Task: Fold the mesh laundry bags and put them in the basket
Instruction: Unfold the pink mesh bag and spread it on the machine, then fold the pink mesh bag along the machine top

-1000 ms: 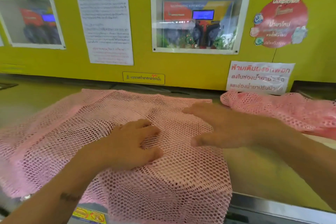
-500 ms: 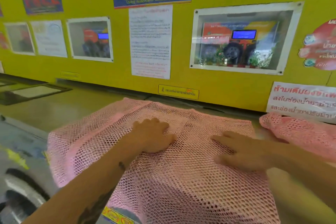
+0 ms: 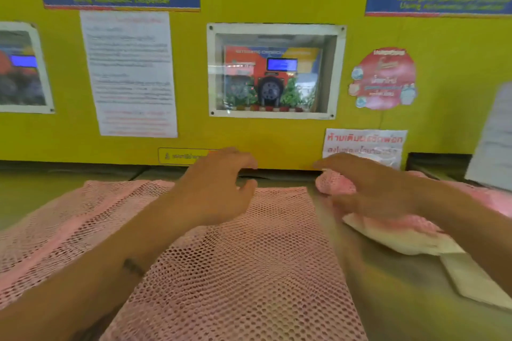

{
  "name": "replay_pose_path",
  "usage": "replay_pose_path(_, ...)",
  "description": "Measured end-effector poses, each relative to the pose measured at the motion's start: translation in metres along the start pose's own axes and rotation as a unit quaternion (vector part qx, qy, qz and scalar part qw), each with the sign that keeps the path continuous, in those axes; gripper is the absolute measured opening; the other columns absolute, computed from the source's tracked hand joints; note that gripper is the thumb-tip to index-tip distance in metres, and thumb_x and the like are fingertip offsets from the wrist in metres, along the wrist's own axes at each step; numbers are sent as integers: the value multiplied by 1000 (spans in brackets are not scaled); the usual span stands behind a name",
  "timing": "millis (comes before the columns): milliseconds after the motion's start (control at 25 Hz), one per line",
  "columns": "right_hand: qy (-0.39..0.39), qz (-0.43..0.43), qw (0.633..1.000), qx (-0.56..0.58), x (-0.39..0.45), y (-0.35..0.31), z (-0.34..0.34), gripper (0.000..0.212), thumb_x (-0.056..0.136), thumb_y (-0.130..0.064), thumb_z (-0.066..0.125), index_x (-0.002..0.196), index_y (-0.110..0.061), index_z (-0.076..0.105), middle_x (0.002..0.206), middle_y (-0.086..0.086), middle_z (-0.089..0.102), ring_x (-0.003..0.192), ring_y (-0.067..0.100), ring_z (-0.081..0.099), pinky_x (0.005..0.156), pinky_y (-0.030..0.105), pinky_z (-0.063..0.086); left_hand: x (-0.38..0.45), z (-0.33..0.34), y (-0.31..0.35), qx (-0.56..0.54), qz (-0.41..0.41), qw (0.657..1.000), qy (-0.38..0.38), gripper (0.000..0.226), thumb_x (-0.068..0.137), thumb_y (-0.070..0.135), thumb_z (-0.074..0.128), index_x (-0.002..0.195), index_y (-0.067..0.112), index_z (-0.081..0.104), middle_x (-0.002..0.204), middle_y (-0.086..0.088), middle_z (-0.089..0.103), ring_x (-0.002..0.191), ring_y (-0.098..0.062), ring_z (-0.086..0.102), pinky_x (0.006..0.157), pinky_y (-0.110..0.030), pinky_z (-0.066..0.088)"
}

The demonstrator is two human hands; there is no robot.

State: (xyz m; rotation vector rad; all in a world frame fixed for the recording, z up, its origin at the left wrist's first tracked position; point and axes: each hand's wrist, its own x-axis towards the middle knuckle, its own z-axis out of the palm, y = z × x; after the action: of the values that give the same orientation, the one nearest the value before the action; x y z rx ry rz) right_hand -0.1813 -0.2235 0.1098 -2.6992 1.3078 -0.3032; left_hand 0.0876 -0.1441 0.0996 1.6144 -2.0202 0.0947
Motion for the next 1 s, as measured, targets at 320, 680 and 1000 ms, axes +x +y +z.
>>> replay_pose_path(320, -24, 237, 970, -47, -56, 85, -42, 81, 85, -45, 70, 151, -36, 25, 158, -7, 33, 138, 20, 40, 112, 36, 33, 80, 55, 92, -19, 127, 988, -80, 37, 90, 31, 54, 127, 28, 58, 131, 3, 58, 116, -19, 53, 96, -39, 47)
replay_pose_path(680, -88, 144, 979, -111, -58, 131, -37, 40, 91, -25, 56, 131, -23, 58, 126, -4, 59, 112, 21, 61, 94, 38, 53, 125, 148, 150, 140, 92, 950, -264, 14, 76, 21, 64, 86, 19, 55, 91, -2, 60, 75, -15, 54, 54, -29, 42)
replay_pose_path(1000, 190, 39, 979, -63, -8, 165, -93, 20, 96, -21, 52, 92, -10, 68, 88, 3, 64, 83, 26, 58, 68, 36, 43, 141, 55, 125, -113, -50, 974, 191, 15, 93, 31, 54, 104, 27, 62, 99, 2, 68, 80, -16, 64, 68, -28, 46)
